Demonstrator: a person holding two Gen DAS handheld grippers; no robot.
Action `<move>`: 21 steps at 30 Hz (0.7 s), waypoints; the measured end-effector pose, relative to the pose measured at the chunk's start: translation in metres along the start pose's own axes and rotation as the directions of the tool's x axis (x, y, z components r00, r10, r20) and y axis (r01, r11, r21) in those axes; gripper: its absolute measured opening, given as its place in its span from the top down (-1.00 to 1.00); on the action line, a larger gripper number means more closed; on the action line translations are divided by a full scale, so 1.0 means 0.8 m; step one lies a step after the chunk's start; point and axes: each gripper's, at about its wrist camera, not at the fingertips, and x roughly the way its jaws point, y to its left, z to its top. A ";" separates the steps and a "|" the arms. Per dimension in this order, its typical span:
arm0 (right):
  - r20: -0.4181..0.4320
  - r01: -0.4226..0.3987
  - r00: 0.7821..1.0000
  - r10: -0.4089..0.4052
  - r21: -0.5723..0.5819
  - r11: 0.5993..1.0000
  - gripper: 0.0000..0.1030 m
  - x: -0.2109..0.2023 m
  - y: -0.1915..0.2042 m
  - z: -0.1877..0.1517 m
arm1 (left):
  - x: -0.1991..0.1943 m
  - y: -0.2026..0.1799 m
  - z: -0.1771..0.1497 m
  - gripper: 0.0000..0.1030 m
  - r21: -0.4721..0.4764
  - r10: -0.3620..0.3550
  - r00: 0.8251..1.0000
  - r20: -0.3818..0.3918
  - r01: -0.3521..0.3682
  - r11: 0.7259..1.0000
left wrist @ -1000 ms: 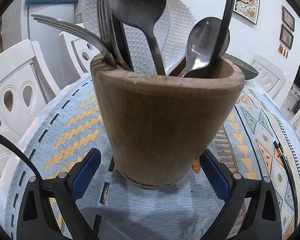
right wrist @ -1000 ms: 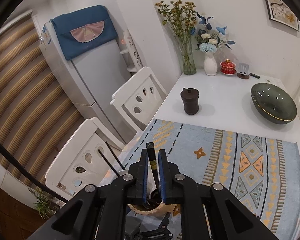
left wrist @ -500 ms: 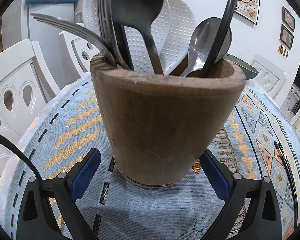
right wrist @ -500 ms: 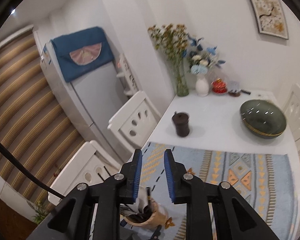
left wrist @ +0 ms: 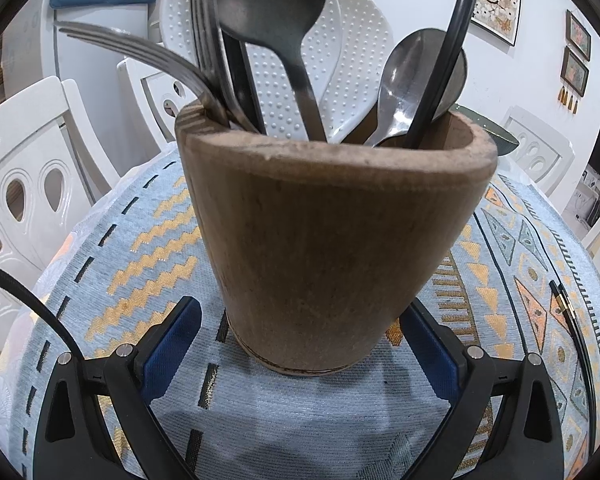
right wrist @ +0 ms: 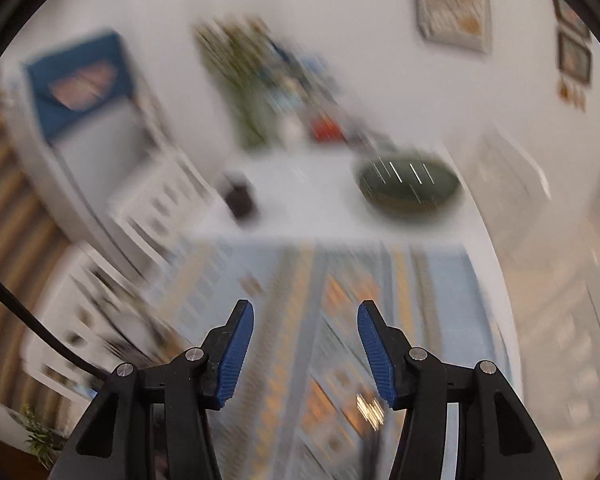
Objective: Organize utensils
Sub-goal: 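Move the right tool back over the black chopsticks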
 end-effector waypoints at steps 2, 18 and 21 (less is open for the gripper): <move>-0.260 0.033 0.965 -0.022 0.038 0.999 -0.01 0.072 -0.027 -0.033 | 0.001 0.001 -0.001 -0.96 -0.001 -0.002 1.000 -0.001 0.002 1.000; -0.475 0.081 0.879 0.054 0.258 0.963 0.58 0.194 -0.130 -0.118 | 0.003 0.002 0.000 -0.96 -0.003 -0.004 1.000 -0.012 0.003 1.000; -0.462 0.066 0.885 0.058 0.249 0.966 0.58 0.202 -0.132 -0.112 | 0.003 0.002 0.000 -0.96 -0.003 -0.003 1.000 -0.012 0.003 1.000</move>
